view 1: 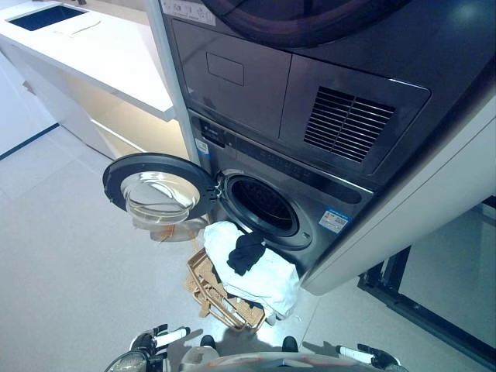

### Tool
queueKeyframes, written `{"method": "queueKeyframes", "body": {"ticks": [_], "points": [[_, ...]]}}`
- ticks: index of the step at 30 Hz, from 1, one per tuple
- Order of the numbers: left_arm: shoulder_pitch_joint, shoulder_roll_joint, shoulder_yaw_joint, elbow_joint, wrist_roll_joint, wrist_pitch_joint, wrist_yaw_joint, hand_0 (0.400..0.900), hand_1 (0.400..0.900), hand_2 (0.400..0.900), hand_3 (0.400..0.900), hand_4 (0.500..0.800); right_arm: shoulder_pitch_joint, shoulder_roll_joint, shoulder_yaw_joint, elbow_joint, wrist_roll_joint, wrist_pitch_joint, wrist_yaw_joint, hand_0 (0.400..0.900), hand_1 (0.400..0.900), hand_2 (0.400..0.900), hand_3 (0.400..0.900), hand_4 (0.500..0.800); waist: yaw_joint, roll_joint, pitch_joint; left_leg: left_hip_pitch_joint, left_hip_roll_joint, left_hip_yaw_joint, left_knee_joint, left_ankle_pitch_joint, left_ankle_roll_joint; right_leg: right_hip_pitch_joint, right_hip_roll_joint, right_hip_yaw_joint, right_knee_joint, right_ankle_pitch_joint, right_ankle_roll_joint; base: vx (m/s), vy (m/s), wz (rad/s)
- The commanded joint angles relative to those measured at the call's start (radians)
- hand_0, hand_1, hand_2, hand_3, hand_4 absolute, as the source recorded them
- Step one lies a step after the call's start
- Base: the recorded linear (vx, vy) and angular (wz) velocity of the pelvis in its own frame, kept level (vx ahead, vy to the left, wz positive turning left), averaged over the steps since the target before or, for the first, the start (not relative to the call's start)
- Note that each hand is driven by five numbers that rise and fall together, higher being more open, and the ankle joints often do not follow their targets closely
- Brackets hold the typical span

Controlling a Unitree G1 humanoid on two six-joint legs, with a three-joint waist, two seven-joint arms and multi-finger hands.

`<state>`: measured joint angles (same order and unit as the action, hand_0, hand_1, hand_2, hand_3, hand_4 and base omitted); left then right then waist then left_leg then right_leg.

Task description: Put the clothes in the basket into the washing machine.

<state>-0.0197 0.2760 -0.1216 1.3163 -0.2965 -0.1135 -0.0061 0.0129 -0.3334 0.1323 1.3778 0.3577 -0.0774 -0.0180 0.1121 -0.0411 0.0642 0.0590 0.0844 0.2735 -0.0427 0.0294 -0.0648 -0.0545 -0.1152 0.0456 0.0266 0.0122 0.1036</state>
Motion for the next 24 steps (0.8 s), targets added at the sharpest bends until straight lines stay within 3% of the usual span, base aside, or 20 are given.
{"method": "queueKeyframes", "body": {"ticks": [1, 6, 10, 12, 15, 18, 20, 23, 24], "points": [[-0.013, 0.061, 0.036, 0.016, 0.004, -0.033, 0.020, 0.900, 0.900, 0.900, 0.900, 0.800, -0.018, -0.022, 0.026, -0.004, -0.023, -0.004, -0.012, 0.900, 0.900, 0.900, 0.900, 0.800, 0.020, -0.034, -0.001, -0.110, -0.014, -0.039, -0.014, 0.030, 0.007, 0.085, -0.055, 0.023, 0.104, -0.062, 0.107, 0.03, 0.217, -0.13], [-0.023, 0.077, 0.030, 0.005, 0.019, -0.031, 0.018, 0.900, 0.900, 0.900, 0.900, 0.800, -0.014, -0.021, 0.024, -0.006, -0.026, -0.002, -0.007, 0.900, 0.900, 0.900, 0.900, 0.800, 0.019, -0.050, 0.009, -0.095, -0.038, -0.045, 0.000, -0.003, 0.028, 0.058, -0.069, 0.038, 0.174, -0.018, 0.123, 0.02, 0.156, 0.02], [-0.053, 0.106, 0.012, -0.013, 0.037, -0.027, 0.026, 0.900, 0.900, 0.900, 0.900, 0.800, -0.025, -0.024, 0.039, -0.022, -0.029, -0.003, -0.005, 0.900, 0.900, 0.900, 0.900, 0.800, -0.001, -0.043, 0.056, -0.063, -0.043, -0.066, -0.004, -0.016, 0.057, -0.042, -0.024, 0.050, 0.407, 0.072, 0.126, -0.03, 0.148, 0.06], [-0.071, 0.114, 0.001, -0.019, 0.041, -0.027, 0.030, 0.900, 0.900, 0.900, 0.900, 0.800, -0.026, -0.023, 0.044, -0.023, -0.031, -0.003, -0.008, 0.900, 0.900, 0.900, 0.900, 0.800, -0.007, -0.033, 0.072, -0.044, -0.041, -0.076, -0.017, -0.019, 0.057, -0.079, -0.014, 0.033, 0.432, 0.050, 0.116, 0.02, 0.095, 0.18], [-0.103, 0.121, -0.022, -0.033, 0.051, -0.032, 0.040, 0.900, 0.900, 0.900, 0.900, 0.800, -0.021, -0.030, 0.041, -0.028, -0.030, -0.004, -0.013, 0.900, 0.900, 0.900, 0.900, 0.800, -0.017, -0.034, 0.074, -0.024, -0.051, -0.090, -0.027, -0.036, 0.039, -0.094, -0.067, -0.006, 0.270, 0.018, 0.110, 0.15, -0.018, 0.33], [-0.152, 0.121, -0.047, -0.050, 0.039, -0.041, 0.059, 0.900, 0.900, 0.900, 0.900, 0.800, -0.034, -0.049, 0.033, -0.042, -0.032, -0.006, -0.024, 0.900, 0.900, 0.900, 0.900, 0.800, -0.044, -0.031, 0.102, -0.002, -0.044, -0.115, 0.005, -0.073, 0.001, -0.157, -0.176, -0.010, 0.086, 0.097, 0.127, 0.17, -0.138, 0.38], [-0.182, 0.122, -0.057, -0.069, 0.028, -0.045, 0.074, 0.900, 0.900, 0.900, 0.900, 0.800, -0.037, -0.064, 0.032, -0.053, -0.041, -0.004, -0.030, 0.900, 0.900, 0.900, 0.900, 0.800, -0.058, -0.037, 0.124, 0.015, -0.043, -0.119, 0.025, -0.102, -0.019, -0.190, -0.223, -0.046, 0.016, 0.162, 0.147, 0.15, -0.155, 0.32], [-0.230, 0.139, -0.074, -0.076, 0.035, -0.053, 0.092, 0.900, 0.900, 0.900, 0.900, 0.800, -0.028, -0.071, 0.032, -0.067, -0.041, -0.008, -0.032, 0.900, 0.900, 0.900, 0.900, 0.800, -0.083, -0.051, 0.126, 0.028, -0.046, -0.129, -0.005, -0.096, -0.041, -0.184, -0.204, -0.007, 0.034, 0.176, 0.158, 0.12, -0.155, 0.31], [-0.234, 0.134, -0.075, -0.077, 0.035, -0.054, 0.091, 0.900, 0.900, 0.900, 0.900, 0.800, -0.020, -0.075, 0.029, -0.065, -0.045, -0.007, -0.031, 0.900, 0.900, 0.900, 0.900, 0.800, -0.081, -0.047, 0.117, 0.038, -0.038, -0.125, -0.021, -0.095, -0.050, -0.182, -0.200, -0.024, 0.034, 0.178, 0.157, 0.20, -0.171, 0.07]]}}
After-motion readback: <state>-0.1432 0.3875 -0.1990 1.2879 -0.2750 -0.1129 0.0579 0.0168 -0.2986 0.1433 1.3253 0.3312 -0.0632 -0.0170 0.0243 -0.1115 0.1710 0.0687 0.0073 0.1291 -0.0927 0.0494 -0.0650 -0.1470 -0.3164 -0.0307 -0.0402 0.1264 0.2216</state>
